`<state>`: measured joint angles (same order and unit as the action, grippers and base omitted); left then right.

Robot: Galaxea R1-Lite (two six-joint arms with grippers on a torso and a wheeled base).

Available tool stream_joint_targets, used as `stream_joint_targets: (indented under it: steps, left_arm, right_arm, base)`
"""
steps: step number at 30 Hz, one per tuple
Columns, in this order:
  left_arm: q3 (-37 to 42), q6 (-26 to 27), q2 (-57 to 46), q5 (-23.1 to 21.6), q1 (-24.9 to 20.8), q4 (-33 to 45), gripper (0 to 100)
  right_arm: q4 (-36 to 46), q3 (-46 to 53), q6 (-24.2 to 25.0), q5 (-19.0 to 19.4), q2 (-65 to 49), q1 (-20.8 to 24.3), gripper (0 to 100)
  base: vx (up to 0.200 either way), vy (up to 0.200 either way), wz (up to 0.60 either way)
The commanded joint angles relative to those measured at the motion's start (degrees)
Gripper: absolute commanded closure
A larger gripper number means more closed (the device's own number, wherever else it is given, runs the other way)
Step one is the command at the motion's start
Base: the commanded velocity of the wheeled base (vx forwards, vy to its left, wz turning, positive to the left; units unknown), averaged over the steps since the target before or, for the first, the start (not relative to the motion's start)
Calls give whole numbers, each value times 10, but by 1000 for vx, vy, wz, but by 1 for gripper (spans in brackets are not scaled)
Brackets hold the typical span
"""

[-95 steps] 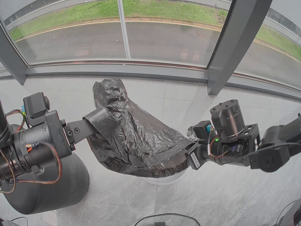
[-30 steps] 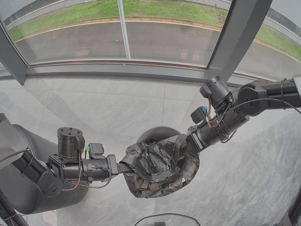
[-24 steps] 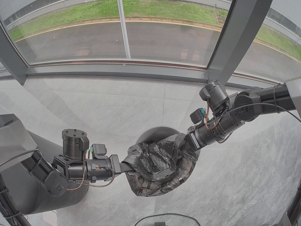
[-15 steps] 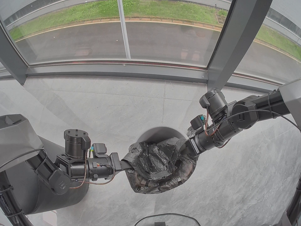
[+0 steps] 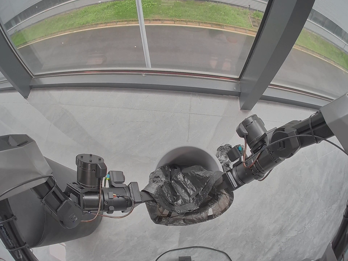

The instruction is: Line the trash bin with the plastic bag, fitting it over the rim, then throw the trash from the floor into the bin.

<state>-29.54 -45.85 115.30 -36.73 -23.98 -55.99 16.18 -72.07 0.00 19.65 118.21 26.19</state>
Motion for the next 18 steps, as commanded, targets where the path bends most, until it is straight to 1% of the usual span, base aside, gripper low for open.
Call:
stream_joint_targets:
  steps: [1, 2, 4, 5, 9, 14, 15, 18]
  left_arm:
    - [-3, 0, 2, -1, -1, 0, 100]
    - [-3, 0, 3, -1, 0, -1, 100]
    - [-3, 0, 3, -1, -1, -1, 100]
    - [-3, -1, 4, 0, 0, -12, 100]
    - [-1, -13, 5, 1, 0, -34, 100]
    - [-2, -17, 5, 1, 0, -37, 100]
    - [-2, -17, 5, 1, 0, -38, 100]
    - [-2, -17, 5, 0, 0, -38, 100]
  right_arm:
    - [-23, 20, 0, -1, 0, -8, 100]
    - [-42, 35, 0, -1, 0, -10, 100]
    - [-46, 39, 0, -1, 0, -10, 100]
    - [-76, 60, 0, -1, 3, -11, 100]
    - [-113, 89, 0, -1, 3, -11, 100]
    - [-158, 123, 0, -3, 3, -15, 100]
    - [-167, 129, 0, -3, 2, -15, 0]
    - [-182, 142, 1, -2, -2, -18, 0]
  base:
    - [0, 0, 0]
    - [0, 0, 0]
    - [0, 0, 0]
    - [0, 0, 0]
    - [0, 0, 0]
    - [0, 0, 0]
    - [0, 0, 0]
    - [0, 0, 0]
